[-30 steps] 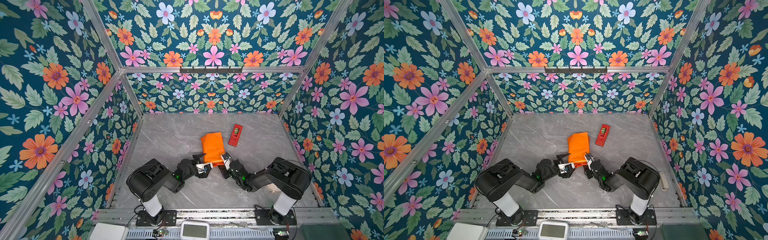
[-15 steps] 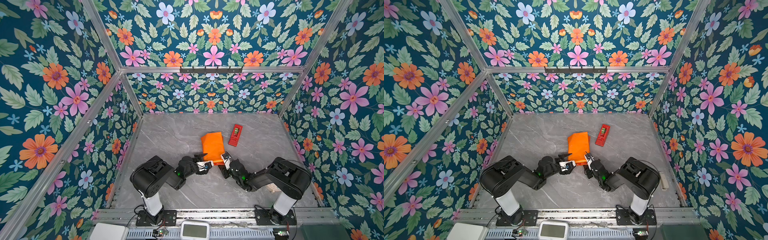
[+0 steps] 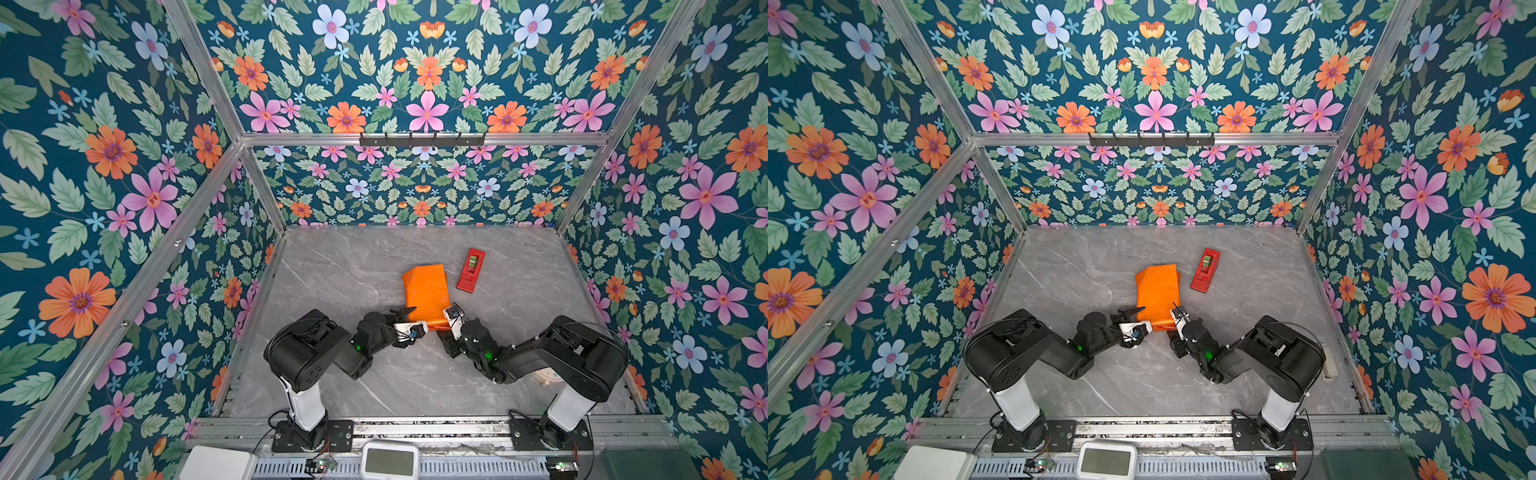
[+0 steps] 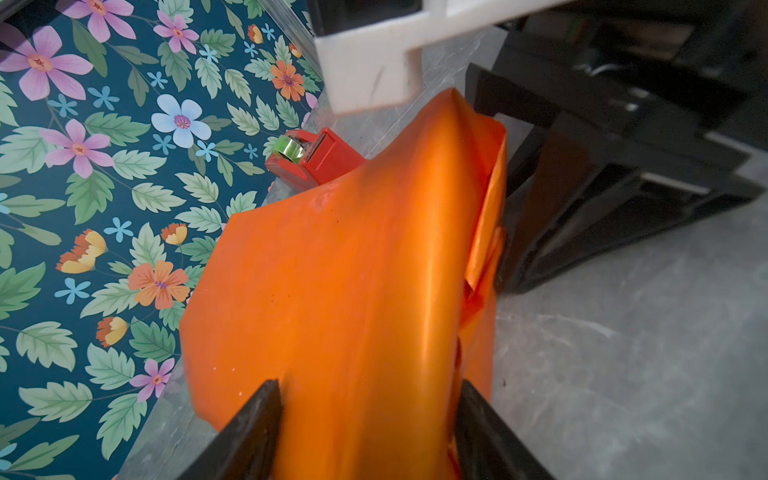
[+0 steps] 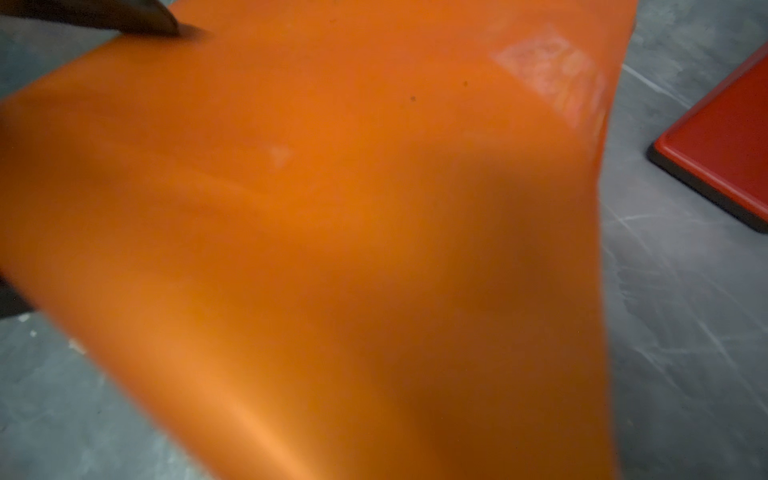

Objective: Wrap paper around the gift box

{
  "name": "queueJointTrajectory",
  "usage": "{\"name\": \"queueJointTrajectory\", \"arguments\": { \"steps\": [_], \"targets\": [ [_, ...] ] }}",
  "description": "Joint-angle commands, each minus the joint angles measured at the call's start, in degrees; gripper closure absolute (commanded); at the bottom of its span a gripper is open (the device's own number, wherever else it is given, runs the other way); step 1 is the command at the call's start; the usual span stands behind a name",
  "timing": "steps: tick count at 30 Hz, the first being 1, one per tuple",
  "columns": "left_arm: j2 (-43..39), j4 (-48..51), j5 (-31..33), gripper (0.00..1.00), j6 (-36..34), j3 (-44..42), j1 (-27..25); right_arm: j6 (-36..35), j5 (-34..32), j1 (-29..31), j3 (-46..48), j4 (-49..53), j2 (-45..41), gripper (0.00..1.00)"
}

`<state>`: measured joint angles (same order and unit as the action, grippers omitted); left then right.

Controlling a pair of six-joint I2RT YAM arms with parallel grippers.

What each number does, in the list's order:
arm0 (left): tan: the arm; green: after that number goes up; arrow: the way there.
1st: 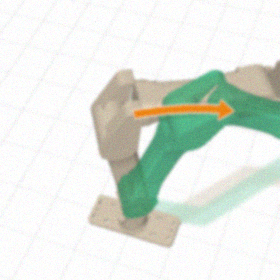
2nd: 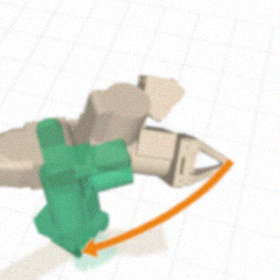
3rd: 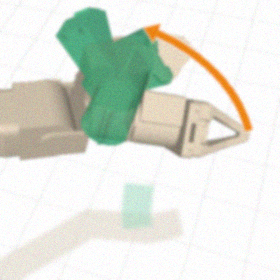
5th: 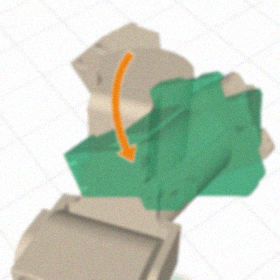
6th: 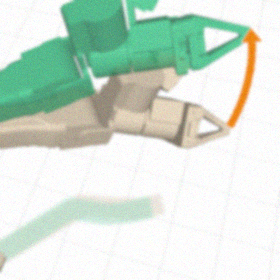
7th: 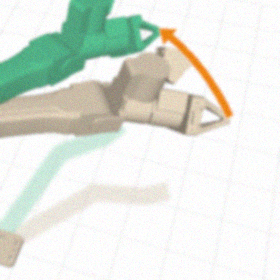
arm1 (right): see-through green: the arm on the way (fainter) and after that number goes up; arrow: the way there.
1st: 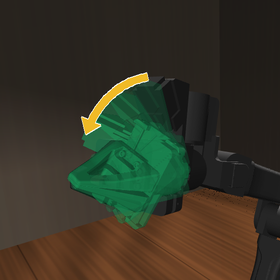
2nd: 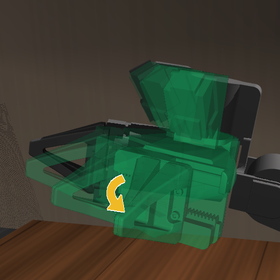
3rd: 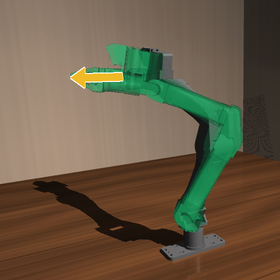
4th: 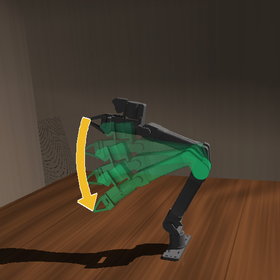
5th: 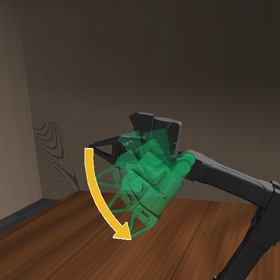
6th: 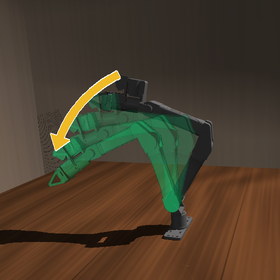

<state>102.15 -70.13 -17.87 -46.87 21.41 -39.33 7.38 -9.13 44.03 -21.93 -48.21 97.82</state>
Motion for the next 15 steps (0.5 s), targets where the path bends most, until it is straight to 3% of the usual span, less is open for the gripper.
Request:
{"name": "queueJointTrajectory", "arguments": {
  "steps": [1, 9, 15],
  "targets": [
    [0.39, 3.51, 0.35, 0.33, -0.33, 0.07, 0.05, 1.96, -0.01, 0.00, 0.72, 4.43, -0.50, 0.40],
    [0.51, 3.59, 0.55, 0.32, -0.46, 0.21, -0.04, 5.84, 1.12, -0.11, -0.73, 2.95, 0.92, 0.19],
    [0.51, 3.77, 0.47, 0.31, -0.67, 0.30, -0.04, 7.27, 1.20, -0.27, -1.13, 1.33, 0.47, 0.14]
  ]
}}
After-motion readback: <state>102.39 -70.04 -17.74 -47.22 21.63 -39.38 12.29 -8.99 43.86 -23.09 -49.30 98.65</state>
